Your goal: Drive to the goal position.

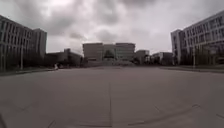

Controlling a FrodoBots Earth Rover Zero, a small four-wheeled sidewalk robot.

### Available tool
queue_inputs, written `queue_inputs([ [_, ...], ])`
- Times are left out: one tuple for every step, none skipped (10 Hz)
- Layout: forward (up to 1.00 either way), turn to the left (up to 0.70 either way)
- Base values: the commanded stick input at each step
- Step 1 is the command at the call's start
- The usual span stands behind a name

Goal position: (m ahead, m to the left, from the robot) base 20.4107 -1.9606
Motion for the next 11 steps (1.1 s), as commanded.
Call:
queue_inputs([
  [0.70, 0.00],
  [0.70, 0.00],
  [0.70, 0.00],
  [0.70, 0.00],
  [0.70, 0.00],
  [0.70, 0.00],
  [0.70, 0.00],
  [0.70, 0.00],
  [0.70, 0.00],
  [0.70, 0.00],
  [0.70, 0.00],
])
